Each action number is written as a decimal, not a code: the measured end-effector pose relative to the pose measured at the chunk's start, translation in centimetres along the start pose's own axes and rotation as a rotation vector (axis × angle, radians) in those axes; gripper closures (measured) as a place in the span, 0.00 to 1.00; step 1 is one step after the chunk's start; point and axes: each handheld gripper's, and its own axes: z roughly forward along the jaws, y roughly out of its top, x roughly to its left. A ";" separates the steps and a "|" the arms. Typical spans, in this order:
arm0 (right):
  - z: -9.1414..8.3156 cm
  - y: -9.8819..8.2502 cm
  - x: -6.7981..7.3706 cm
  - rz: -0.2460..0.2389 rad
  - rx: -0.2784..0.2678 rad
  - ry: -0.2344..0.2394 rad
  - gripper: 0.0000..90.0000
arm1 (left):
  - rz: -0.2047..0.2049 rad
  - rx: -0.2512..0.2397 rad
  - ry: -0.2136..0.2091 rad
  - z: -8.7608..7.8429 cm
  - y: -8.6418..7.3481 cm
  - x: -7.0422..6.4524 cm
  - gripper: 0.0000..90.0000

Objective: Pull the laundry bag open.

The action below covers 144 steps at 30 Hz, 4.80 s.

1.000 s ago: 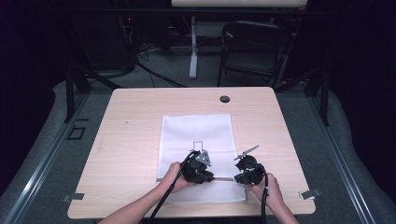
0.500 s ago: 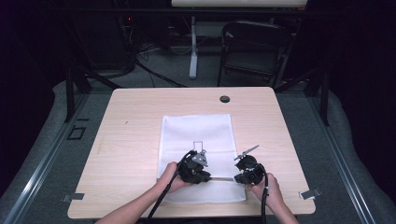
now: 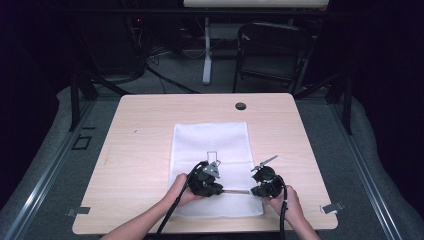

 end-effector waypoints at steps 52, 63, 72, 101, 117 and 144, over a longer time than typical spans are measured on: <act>-0.4 0.9 0.8 -0.063 0.001 0.008 1.00 | -0.140 0.022 0.059 -1.3 -2.8 0.5 0.91; 0.2 0.7 1.1 -0.073 0.034 -0.003 1.00 | -0.107 0.018 0.073 -1.8 -2.8 0.3 0.91; 0.2 0.7 0.9 -0.073 0.036 0.015 1.00 | -0.083 0.021 0.060 -2.2 -2.8 0.3 0.91; 0.1 0.4 0.2 -0.036 0.053 0.053 1.00 | -0.109 0.008 0.055 -4.2 -5.1 0.8 0.91; 0.1 0.6 0.2 -0.036 0.067 0.043 1.00 | -0.116 -0.002 0.072 -4.1 -4.8 1.1 0.91; 0.0 0.5 -0.1 -0.020 0.062 0.038 1.00 | -0.104 0.006 0.073 -5.5 -5.9 1.1 0.91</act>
